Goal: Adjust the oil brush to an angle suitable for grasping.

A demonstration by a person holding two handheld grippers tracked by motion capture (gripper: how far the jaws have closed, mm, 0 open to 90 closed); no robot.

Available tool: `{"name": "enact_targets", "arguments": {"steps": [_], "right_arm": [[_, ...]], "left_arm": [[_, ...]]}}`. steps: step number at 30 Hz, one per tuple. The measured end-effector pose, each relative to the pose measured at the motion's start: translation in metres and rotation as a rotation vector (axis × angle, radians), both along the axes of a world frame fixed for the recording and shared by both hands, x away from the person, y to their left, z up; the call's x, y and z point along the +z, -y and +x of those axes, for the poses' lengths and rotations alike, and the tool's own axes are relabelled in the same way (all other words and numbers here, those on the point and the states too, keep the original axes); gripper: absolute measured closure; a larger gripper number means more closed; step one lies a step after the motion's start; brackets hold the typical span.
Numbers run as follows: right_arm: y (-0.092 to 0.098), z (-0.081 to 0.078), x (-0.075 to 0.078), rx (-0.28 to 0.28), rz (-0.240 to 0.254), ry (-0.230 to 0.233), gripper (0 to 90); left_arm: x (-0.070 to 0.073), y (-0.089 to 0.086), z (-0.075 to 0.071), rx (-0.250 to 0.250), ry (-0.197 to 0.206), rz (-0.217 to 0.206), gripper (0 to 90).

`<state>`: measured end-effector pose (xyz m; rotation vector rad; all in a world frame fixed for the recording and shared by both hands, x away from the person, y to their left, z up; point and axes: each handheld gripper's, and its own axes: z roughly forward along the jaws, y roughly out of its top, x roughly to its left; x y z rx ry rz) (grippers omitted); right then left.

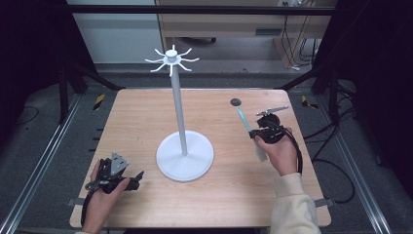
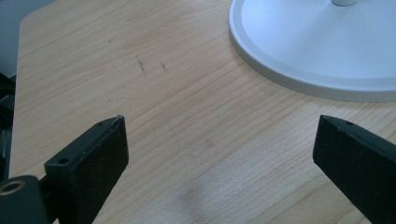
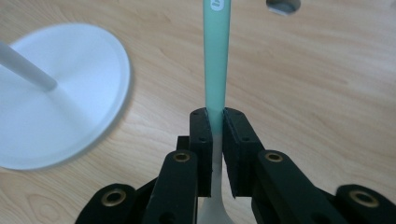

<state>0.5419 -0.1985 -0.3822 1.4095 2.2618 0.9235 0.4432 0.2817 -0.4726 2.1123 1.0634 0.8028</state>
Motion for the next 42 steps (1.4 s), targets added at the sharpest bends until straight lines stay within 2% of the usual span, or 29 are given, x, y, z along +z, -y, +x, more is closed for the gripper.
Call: {"name": "enact_targets", "arguments": {"steps": [9, 10, 12, 15, 16, 22, 23, 32, 42], "right_arm": [[-0.004, -0.019, 0.039, 0.031, 0.067, 0.172, 82.6], [-0.004, -0.019, 0.039, 0.031, 0.067, 0.172, 82.6], [-0.007, -0.024, 0.049, 0.043, 0.081, 0.211, 82.6], [-0.008, -0.028, 0.055, 0.051, 0.087, 0.232, 82.6], [-0.009, -0.032, 0.061, 0.053, 0.092, 0.255, 82.6], [-0.009, -0.039, 0.073, 0.067, 0.12, 0.301, 82.6], [-0.009, -0.043, 0.078, 0.07, 0.125, 0.321, 82.6], [-0.008, -0.052, 0.092, 0.092, 0.176, 0.384, 82.6], [-0.01, -0.062, 0.105, 0.116, 0.199, 0.427, 82.6]], "left_arm": [[0.0, 0.0, 0.0, 0.0, -0.002, 0.0, 3.1], [0.0, 0.0, 0.0, 0.001, -0.001, 0.0, 3.1], [0.0, 0.0, 0.0, 0.0, -0.001, 0.001, 3.1], [0.0, 0.0, 0.0, -0.001, -0.001, 0.001, 3.1], [0.0, 0.0, 0.0, -0.001, -0.001, 0.002, 3.1], [0.0, 0.0, 0.0, 0.0, -0.001, 0.002, 3.1], [0.0, 0.0, 0.0, 0.0, -0.001, 0.002, 3.1], [0.0, 0.0, 0.0, -0.002, -0.001, 0.002, 3.1], [0.0, 0.001, 0.0, -0.004, -0.001, 0.007, 3.1]]}}
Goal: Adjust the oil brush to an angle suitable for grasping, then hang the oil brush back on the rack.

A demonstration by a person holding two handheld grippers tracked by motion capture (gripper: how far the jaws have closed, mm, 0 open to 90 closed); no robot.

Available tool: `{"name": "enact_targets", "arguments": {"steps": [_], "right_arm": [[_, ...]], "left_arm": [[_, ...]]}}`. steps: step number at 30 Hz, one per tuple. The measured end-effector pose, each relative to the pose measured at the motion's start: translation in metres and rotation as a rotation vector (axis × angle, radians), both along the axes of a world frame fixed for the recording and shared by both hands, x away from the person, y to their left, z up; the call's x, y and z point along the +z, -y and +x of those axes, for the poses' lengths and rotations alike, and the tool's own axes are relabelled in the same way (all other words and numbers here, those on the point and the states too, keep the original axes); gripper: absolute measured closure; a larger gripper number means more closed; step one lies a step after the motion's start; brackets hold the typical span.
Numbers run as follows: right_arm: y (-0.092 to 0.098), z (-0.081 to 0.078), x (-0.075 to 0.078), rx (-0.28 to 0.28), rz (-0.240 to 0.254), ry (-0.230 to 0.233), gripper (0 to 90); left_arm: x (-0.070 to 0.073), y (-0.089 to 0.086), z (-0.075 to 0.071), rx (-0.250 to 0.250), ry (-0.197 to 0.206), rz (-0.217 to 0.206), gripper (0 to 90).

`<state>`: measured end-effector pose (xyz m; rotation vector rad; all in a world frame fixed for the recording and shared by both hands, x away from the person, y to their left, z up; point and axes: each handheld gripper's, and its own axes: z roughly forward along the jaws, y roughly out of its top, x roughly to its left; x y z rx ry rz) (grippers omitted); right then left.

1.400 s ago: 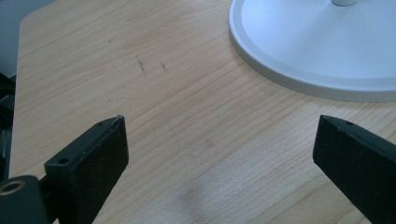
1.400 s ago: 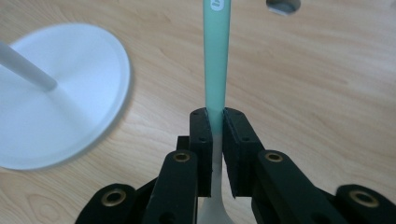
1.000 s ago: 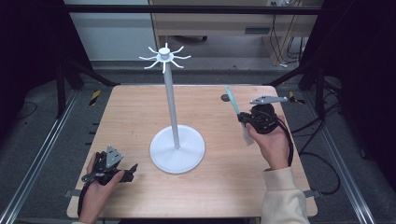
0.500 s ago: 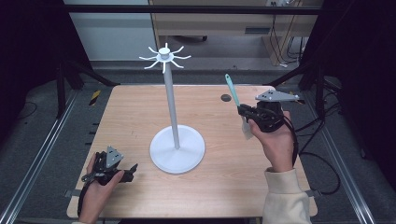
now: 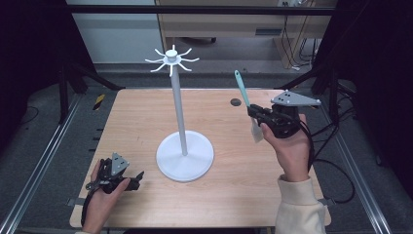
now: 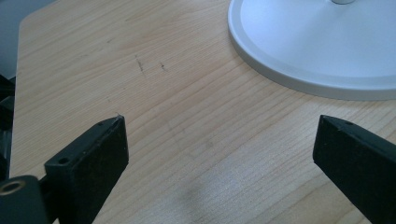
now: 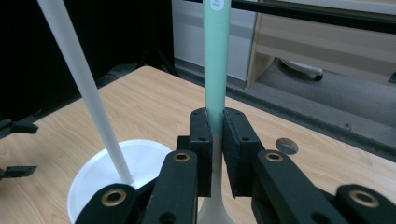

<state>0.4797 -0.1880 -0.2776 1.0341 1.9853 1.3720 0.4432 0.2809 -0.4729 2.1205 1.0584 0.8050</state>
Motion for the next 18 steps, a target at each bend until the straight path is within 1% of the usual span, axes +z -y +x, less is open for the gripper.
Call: {"name": "enact_targets", "arguments": {"steps": [4, 12, 14, 18], "right_arm": [[0.0, -0.002, 0.003, 0.008, 0.0, 0.013, 82.6], [-0.004, -0.008, 0.009, 0.045, 0.041, 0.033, 82.6], [-0.01, -0.01, 0.011, 0.06, 0.037, 0.04, 82.6], [-0.014, -0.012, 0.012, 0.073, 0.034, 0.053, 82.6]], "left_arm": [[0.0, -0.001, 0.0, 0.003, 0.001, -0.001, 3.1], [0.0, 0.0, 0.0, 0.0, -0.002, 0.005, 3.1], [0.0, 0.0, 0.0, 0.001, 0.002, 0.003, 3.1], [0.0, -0.001, 0.0, 0.003, 0.0, 0.003, 3.1]]}}
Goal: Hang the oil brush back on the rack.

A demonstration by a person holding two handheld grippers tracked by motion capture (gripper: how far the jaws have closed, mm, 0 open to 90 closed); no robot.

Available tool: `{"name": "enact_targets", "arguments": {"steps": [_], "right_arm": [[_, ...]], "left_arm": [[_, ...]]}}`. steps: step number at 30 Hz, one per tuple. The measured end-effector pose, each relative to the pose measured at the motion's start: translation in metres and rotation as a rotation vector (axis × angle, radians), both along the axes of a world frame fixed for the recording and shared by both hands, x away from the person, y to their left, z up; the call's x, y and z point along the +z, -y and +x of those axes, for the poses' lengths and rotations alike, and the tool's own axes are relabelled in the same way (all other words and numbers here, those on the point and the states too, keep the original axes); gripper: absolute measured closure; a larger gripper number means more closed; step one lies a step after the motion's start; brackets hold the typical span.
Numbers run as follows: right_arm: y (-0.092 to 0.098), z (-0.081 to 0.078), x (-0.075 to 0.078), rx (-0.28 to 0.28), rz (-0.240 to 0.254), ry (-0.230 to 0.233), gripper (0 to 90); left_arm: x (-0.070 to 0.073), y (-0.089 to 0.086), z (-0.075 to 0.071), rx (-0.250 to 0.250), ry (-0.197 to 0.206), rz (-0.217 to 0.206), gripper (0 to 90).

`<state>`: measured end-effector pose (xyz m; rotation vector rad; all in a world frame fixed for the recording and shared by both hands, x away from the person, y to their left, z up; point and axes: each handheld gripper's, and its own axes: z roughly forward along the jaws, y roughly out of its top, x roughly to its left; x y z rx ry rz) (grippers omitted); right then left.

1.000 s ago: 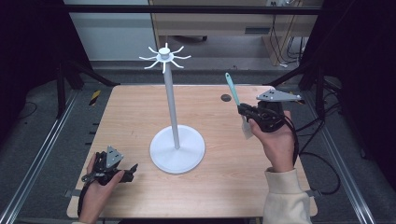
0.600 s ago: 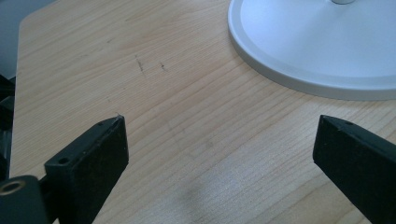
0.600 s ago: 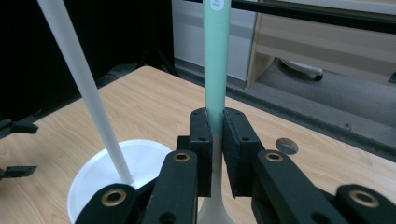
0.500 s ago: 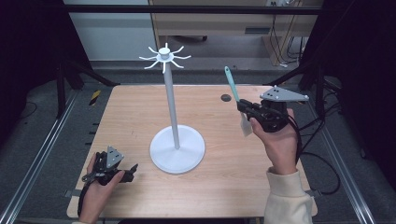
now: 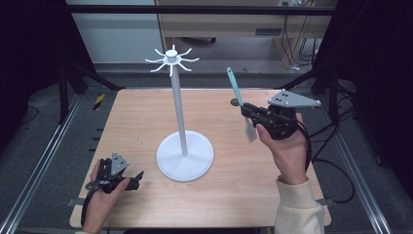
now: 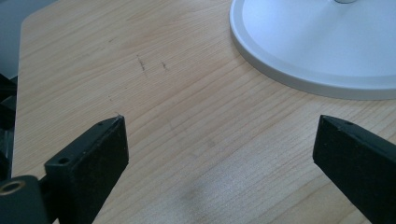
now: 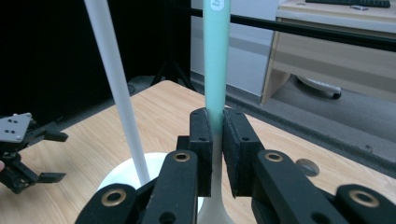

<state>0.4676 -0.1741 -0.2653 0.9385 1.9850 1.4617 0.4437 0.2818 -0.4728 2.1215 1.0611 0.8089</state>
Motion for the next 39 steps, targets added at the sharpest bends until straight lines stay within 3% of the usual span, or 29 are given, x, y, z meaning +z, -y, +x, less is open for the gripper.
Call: {"name": "enact_targets", "arguments": {"steps": [25, 34, 39], "right_arm": [[-0.026, -0.012, 0.008, 0.09, 0.035, 0.046, 82.6], [-0.032, -0.015, 0.024, 0.111, 0.035, 0.081, 82.6], [-0.031, -0.006, 0.032, 0.114, 0.071, 0.09, 82.6]], "left_arm": [[0.004, -0.005, -0.001, 0.027, 0.033, -0.015, 3.1], [0.004, -0.006, -0.003, 0.038, 0.032, -0.011, 3.2], [0.003, -0.006, -0.003, 0.045, 0.033, -0.015, 3.2]]}}
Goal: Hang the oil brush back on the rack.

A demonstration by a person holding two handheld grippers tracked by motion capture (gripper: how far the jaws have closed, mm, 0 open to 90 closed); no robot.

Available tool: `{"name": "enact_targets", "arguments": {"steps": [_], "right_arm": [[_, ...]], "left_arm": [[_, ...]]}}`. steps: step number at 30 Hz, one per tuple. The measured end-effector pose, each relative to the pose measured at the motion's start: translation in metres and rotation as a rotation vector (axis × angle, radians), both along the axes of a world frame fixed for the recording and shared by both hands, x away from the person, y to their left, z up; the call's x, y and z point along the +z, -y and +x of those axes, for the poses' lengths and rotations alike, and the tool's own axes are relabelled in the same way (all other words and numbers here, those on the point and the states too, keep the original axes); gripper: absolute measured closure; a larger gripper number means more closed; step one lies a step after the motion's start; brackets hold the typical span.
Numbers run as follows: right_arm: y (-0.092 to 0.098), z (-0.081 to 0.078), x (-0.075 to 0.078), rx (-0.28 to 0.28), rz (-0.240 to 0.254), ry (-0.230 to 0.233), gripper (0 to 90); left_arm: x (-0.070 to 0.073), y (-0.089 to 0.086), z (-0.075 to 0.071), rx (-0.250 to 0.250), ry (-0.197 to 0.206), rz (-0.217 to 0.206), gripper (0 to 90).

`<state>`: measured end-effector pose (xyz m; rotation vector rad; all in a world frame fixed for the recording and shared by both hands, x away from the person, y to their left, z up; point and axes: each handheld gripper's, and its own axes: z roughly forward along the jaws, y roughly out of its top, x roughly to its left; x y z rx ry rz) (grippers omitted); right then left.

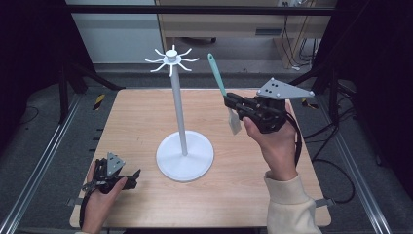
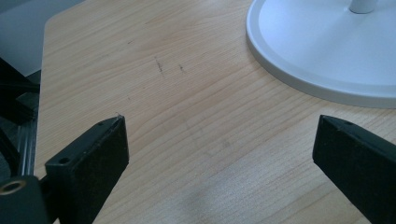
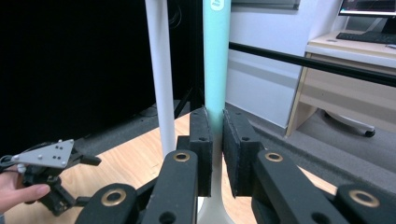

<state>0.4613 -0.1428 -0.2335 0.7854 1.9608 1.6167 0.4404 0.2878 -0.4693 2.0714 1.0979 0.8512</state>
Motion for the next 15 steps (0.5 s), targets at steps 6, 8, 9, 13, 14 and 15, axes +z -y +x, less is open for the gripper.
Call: {"name": "enact_targets", "arguments": {"steps": [6, 8, 9, 13, 14, 15], "right_arm": [[-0.005, -0.004, -0.006, 0.013, 0.001, 0.007, 82.6], [-0.008, -0.007, -0.005, 0.017, -0.007, 0.022, 82.6], [-0.008, -0.007, -0.005, 0.017, -0.007, 0.022, 82.6], [-0.013, -0.015, -0.001, 0.044, -0.01, 0.037, 82.5], [-0.013, -0.016, -0.001, 0.048, -0.018, 0.042, 82.5], [-0.014, -0.017, 0.0, 0.051, -0.017, 0.043, 82.5]], "left_arm": [[0.001, 0.001, 0.0, -0.012, 0.004, -0.003, 3.3], [0.002, 0.001, 0.0, -0.012, 0.006, -0.006, 3.3], [0.002, 0.0, 0.0, -0.012, 0.006, -0.007, 3.3], [0.002, 0.0, 0.0, -0.01, 0.006, -0.006, 3.4], [0.002, 0.0, 0.0, -0.01, 0.007, -0.006, 3.3], [0.002, 0.0, 0.0, -0.011, 0.006, -0.004, 3.4]]}}
